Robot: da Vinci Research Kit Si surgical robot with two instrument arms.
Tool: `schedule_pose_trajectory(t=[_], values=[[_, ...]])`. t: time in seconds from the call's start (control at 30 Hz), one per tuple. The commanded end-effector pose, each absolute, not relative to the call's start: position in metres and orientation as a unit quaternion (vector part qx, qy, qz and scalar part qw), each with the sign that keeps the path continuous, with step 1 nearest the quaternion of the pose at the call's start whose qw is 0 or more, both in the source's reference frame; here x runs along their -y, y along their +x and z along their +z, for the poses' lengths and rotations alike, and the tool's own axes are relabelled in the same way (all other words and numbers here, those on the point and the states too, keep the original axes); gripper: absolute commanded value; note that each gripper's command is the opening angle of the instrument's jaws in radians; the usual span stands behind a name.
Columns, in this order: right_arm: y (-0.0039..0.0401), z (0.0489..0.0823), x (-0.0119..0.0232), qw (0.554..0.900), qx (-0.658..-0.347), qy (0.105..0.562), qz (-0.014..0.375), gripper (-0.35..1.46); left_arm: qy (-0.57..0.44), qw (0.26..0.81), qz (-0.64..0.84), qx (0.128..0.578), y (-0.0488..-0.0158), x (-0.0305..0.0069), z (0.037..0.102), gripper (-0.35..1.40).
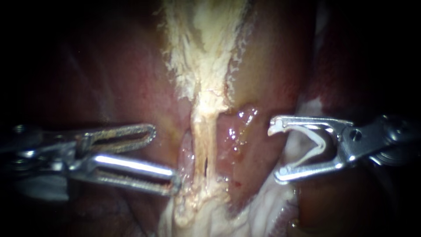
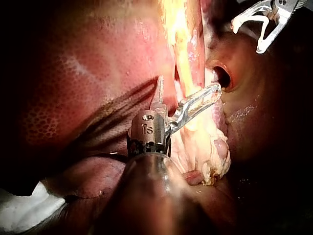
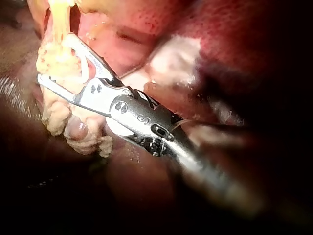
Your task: Grabbing gallbladder
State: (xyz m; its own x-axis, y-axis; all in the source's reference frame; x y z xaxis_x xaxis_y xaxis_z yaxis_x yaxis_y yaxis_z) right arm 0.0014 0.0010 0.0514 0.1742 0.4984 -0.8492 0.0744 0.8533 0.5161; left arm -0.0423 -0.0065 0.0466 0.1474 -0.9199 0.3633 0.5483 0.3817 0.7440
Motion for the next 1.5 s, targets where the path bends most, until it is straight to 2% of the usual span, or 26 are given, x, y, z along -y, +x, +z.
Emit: schedule_pose_trajectory(t=[0.03, 0.3, 0.57, 0.9, 1.2, 1.5], values=[[0.0014, 0.0514, -0.001, 0.731, -0.626, 0.229, 0.145, 0.57, 0.226, 0.723, -0.507, 0.412, -0.0424, 0.0064, 0.0462, 0.88], [0.0014, 0.0514, -0.001, 0.731, -0.626, 0.229, 0.145, 0.57, 0.204, 0.725, -0.486, 0.443, -0.0448, 0.0055, 0.0444, 0.83], [0.0015, 0.0514, -0.001, 0.731, -0.626, 0.229, 0.145, 0.57, 0.185, 0.733, -0.476, 0.449, -0.0478, 0.0043, 0.0447, 0.83], [0.0015, 0.0514, -0.001, 0.731, -0.626, 0.228, 0.145, 0.57, 0.113, 0.753, -0.475, 0.44, -0.0473, 0.0028, 0.0463, 0.83], [0.0015, 0.0514, -0.001, 0.731, -0.626, 0.228, 0.146, 0.57, 0.113, 0.752, -0.48, 0.437, -0.0482, 0.002, 0.0478, 0.78], [0.0016, 0.0513, -0.001, 0.731, -0.626, 0.229, 0.145, 0.57, 0.112, 0.753, -0.482, 0.434, -0.0477, 0.0007, 0.0497, 0.66]])
